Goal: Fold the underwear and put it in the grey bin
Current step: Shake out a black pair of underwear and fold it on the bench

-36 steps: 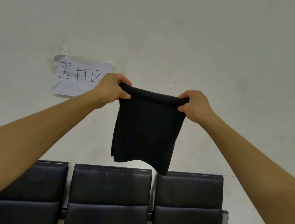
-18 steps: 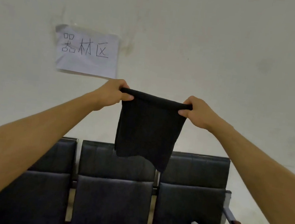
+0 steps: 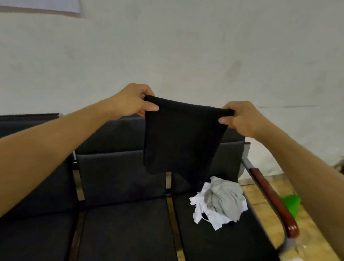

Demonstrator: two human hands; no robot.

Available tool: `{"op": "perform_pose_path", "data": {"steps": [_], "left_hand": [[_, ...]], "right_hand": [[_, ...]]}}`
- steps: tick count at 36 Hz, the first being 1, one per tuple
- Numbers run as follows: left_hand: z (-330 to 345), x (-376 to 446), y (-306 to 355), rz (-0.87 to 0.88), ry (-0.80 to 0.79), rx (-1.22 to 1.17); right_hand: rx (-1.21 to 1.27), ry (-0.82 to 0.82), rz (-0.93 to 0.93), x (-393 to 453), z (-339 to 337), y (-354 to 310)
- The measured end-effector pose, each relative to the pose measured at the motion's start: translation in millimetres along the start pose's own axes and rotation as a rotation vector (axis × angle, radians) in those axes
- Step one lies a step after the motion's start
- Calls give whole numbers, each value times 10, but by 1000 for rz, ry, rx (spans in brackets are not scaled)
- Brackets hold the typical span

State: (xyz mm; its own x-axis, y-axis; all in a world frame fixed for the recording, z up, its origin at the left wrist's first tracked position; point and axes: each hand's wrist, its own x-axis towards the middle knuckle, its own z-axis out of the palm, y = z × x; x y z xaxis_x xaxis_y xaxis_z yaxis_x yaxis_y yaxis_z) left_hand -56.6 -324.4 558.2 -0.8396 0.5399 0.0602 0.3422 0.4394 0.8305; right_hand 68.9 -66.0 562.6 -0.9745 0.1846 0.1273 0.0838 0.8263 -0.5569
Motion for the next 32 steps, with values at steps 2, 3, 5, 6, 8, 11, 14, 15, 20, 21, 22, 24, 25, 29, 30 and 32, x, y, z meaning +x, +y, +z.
{"op": "perform_pose_path", "data": {"steps": [2,3,5,6,8,11,14,15,20,21,22,24,25,29,30,32], "left_hand": [[305,134,118,24,-52,-6],[481,211,204,44,-86,-14],[930,345,410,79,-158,-27],[1139,390,483,96,-186,-39],[1650,461,643,136,-291,-43],[2780,378,988,208,-510,-3],[3829,160,1256,260,-648,30],[4194,74,1331,281,-694,50],[5787,-445,1534,391,-889,146],[6105,-593,1563,410,-930,164],[6431,-721,1563,418,-970,165],[6914,-910,1484,401,-1023,149],[7080,-975,1413,384,-1044,159],[8271,-1357,873,336,-1167,190],[8403,-1417,749,319,-1169,200],[8872,-1552,331,282,-1199,221]], "right_hand": [[0,53,56,-213,-128,258],[-3,83,94,-318,-201,406],[-12,138,185,-626,-357,723],[-20,149,227,-790,-408,866],[-19,174,353,-1168,-528,1188],[-30,267,570,-2057,-724,1869],[-1,314,746,-2907,-827,2427],[6,328,799,-3200,-842,2608],[89,398,1026,-4494,-740,3444],[103,413,1071,-4761,-678,3635],[117,421,1104,-5010,-608,3810],[146,434,1148,-5374,-437,4083],[165,442,1167,-5505,-343,4195],[248,458,1257,-6198,330,5008],[271,466,1279,-6280,483,5101],[317,462,1309,-6500,942,5473]]}}
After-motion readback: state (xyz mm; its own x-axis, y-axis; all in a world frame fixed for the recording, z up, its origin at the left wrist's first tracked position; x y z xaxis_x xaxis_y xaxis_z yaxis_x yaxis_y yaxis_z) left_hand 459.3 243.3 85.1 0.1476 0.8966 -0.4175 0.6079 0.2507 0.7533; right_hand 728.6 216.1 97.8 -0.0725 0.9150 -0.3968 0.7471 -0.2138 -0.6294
